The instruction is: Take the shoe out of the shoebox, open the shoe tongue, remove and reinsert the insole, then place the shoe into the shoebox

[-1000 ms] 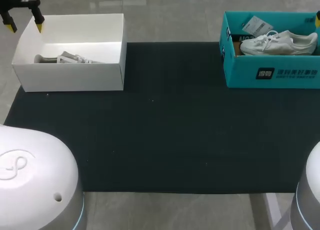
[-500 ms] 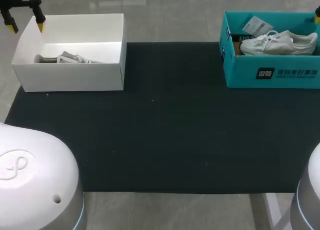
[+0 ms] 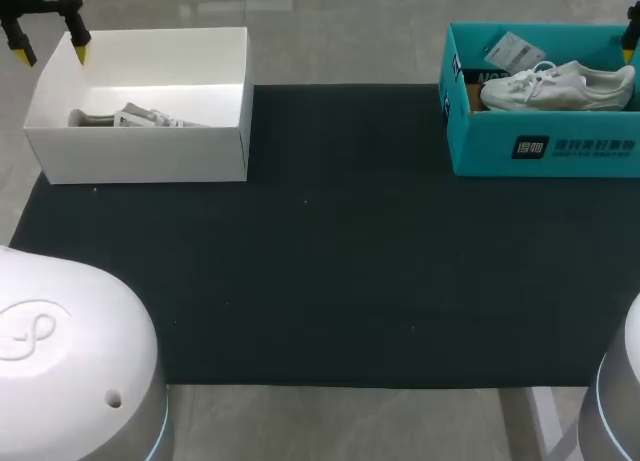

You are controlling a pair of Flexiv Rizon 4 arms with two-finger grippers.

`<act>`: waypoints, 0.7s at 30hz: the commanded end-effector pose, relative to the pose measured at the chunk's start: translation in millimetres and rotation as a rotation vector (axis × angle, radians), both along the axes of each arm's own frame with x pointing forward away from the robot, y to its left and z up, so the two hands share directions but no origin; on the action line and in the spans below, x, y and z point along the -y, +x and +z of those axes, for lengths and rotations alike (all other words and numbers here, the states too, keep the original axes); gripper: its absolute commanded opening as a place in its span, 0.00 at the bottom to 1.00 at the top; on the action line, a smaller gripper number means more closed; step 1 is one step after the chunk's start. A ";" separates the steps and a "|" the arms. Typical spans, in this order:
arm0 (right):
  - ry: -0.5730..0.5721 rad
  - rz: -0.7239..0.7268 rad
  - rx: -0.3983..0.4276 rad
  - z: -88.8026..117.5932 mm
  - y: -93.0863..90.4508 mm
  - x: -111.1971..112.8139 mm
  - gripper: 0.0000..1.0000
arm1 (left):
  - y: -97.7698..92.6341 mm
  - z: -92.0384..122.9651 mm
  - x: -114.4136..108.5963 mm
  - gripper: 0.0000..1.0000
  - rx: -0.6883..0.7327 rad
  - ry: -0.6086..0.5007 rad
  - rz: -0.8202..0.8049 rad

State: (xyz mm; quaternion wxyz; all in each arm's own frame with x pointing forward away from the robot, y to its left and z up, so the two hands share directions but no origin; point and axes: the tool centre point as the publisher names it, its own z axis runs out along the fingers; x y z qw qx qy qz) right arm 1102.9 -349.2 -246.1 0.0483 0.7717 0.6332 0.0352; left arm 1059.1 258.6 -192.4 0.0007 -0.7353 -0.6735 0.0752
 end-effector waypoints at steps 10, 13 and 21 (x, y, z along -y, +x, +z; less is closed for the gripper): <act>0.015 -0.005 -0.075 -36.6 45.2 9.9 1.00 | 1.9 0.8 -0.9 1.00 -0.005 0.001 -0.002; -0.001 -0.016 -0.070 -40.2 50.6 10.6 1.00 | 1.9 0.8 -0.9 1.00 -0.005 0.001 -0.002; -0.056 -0.074 -0.008 -48.5 61.3 13.5 1.00 | 1.9 0.8 -0.9 1.00 -0.005 0.001 -0.002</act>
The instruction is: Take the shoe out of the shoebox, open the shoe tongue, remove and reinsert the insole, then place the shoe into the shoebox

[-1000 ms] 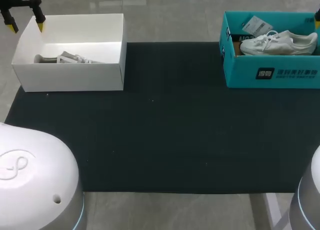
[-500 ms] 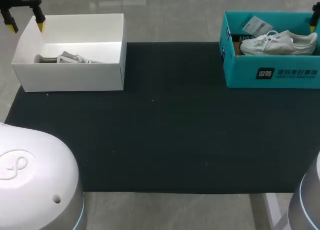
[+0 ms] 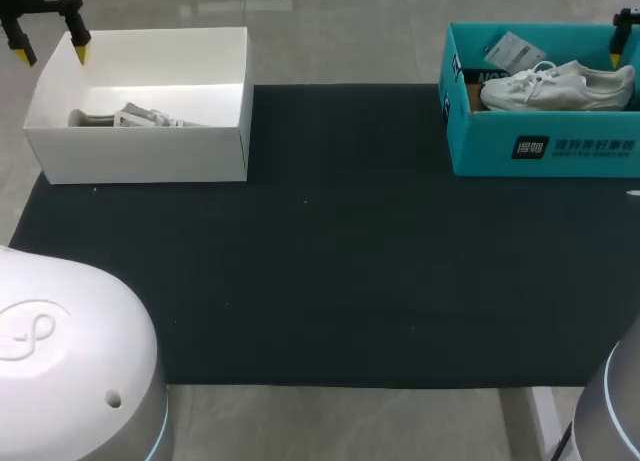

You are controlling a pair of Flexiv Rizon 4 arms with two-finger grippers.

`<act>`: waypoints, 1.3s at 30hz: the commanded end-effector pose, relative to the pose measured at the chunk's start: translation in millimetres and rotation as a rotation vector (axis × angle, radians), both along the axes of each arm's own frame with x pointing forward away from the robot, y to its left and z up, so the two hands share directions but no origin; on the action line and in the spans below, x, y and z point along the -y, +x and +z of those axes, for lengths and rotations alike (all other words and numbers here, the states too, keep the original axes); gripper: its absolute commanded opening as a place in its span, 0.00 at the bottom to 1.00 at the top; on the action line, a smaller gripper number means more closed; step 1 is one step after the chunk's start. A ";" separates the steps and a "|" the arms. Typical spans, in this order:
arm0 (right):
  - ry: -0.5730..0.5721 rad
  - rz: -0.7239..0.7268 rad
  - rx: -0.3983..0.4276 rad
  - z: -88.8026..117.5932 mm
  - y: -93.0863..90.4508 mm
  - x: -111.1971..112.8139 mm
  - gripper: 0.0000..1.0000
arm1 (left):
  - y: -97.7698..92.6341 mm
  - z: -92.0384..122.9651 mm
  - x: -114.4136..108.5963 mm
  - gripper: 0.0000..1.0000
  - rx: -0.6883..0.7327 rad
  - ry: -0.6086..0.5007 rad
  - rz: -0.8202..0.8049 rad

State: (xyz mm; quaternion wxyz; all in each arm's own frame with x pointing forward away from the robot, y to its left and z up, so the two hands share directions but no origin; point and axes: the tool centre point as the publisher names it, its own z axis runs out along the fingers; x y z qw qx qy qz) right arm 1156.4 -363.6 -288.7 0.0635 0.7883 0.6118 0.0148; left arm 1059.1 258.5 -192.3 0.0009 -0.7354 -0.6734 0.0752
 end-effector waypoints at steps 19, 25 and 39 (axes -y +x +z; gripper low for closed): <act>-0.033 0.001 -0.030 -41.2 33.8 0.1 1.00 | 1.9 0.6 -1.0 1.00 -0.005 0.001 -0.002; -0.045 -0.042 -0.008 -51.4 37.1 5.3 1.00 | 1.9 0.6 -1.0 1.00 -0.005 0.001 -0.002; -0.011 -0.106 0.009 -64.2 35.9 -4.0 1.00 | 1.9 0.6 -1.0 1.00 -0.005 0.001 -0.002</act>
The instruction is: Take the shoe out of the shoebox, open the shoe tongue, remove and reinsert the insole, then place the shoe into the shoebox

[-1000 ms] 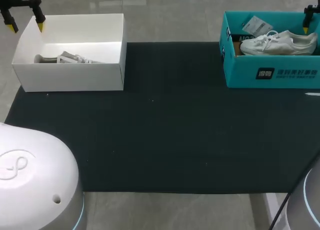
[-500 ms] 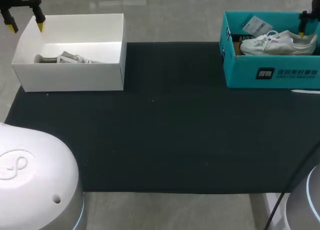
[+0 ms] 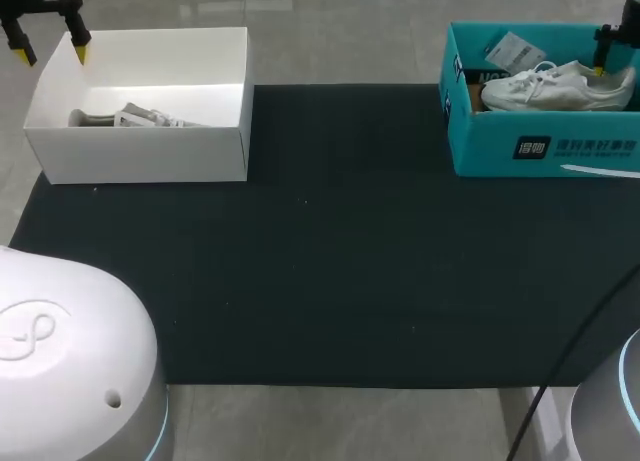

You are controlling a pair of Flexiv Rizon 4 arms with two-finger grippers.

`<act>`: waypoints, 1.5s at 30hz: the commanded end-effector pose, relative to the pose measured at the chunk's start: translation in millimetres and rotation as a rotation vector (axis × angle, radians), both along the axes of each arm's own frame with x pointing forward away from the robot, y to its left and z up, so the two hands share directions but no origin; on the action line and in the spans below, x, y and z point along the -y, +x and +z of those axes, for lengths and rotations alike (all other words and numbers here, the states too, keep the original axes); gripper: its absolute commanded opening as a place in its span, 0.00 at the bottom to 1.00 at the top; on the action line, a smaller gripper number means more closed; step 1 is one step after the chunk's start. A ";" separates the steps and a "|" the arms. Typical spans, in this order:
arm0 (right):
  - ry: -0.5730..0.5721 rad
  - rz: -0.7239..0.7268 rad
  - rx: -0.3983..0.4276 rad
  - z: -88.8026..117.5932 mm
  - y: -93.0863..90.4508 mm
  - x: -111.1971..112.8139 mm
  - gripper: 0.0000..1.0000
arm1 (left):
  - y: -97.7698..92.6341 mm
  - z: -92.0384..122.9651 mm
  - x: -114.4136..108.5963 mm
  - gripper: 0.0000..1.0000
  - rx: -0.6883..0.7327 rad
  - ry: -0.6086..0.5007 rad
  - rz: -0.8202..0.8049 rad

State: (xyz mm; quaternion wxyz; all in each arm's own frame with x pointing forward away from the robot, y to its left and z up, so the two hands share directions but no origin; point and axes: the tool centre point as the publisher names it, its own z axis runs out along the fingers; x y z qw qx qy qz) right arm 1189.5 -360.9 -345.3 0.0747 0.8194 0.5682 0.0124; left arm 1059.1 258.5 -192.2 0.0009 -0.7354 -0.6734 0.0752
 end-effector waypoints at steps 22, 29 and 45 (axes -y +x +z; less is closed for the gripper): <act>0.035 -0.034 -0.068 -34.7 4.1 6.8 0.98 | 1.9 0.6 -0.9 1.00 -0.005 0.001 -0.002; 0.040 -0.027 -0.078 -36.8 4.6 1.4 0.62 | 1.9 0.6 -0.9 1.00 -0.005 0.001 -0.002; 0.018 -0.036 -0.105 -31.9 -4.2 10.3 0.49 | 1.9 0.6 -0.9 1.00 -0.005 0.001 -0.002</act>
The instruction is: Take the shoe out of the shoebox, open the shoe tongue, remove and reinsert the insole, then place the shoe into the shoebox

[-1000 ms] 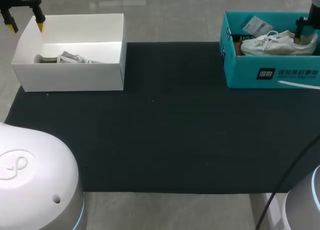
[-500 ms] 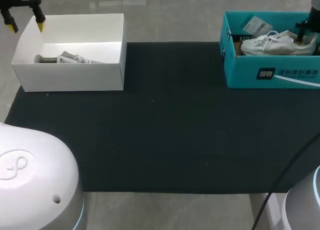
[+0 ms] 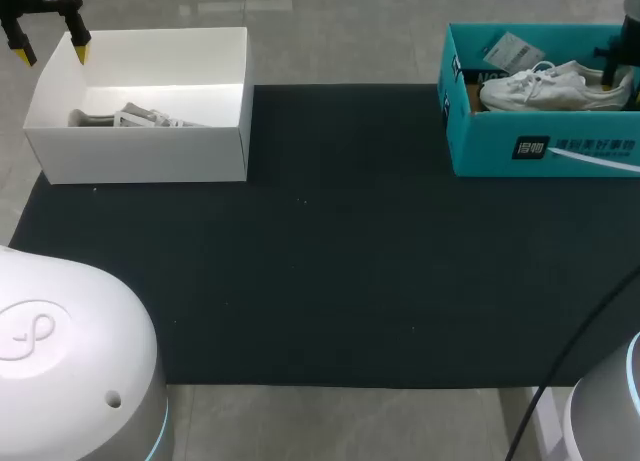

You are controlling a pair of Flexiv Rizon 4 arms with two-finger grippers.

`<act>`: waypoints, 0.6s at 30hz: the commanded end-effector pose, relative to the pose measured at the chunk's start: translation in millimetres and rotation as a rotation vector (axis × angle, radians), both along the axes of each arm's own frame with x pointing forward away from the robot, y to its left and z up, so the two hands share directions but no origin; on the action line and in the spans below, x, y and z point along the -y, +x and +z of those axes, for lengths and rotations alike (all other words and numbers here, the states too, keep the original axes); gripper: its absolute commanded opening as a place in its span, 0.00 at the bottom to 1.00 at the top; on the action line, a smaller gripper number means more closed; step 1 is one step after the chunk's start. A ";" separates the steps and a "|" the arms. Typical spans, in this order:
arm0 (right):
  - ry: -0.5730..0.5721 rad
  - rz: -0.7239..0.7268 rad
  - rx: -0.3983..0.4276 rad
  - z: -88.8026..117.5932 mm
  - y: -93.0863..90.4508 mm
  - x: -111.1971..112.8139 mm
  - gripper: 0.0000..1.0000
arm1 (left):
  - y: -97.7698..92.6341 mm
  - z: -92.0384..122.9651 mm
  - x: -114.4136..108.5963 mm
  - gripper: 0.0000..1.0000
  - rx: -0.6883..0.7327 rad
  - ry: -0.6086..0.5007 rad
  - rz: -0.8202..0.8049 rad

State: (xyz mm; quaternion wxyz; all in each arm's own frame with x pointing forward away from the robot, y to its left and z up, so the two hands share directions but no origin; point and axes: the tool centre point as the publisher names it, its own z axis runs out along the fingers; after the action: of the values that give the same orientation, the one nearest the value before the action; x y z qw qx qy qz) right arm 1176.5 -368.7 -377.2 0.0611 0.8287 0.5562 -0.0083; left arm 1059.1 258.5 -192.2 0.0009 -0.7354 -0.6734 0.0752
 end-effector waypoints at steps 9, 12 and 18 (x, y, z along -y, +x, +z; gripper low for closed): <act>0.000 -0.007 -0.064 1.3 5.3 2.4 0.11 | 1.9 0.6 -1.0 1.00 -0.005 0.001 -0.002; -0.001 -0.013 -0.066 2.2 3.2 3.4 0.00 | 1.9 0.6 -1.0 1.00 -0.005 0.001 -0.002; -0.004 -0.031 -0.061 12.0 -1.6 5.9 0.00 | 1.9 0.6 -1.0 1.00 -0.005 0.001 -0.002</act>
State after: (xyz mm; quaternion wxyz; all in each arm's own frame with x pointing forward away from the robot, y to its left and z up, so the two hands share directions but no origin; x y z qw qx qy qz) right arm 1170.4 -373.8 -375.3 0.0629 0.8337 0.5481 -0.0241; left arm 1059.1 258.5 -192.2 0.0009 -0.7354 -0.6734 0.0752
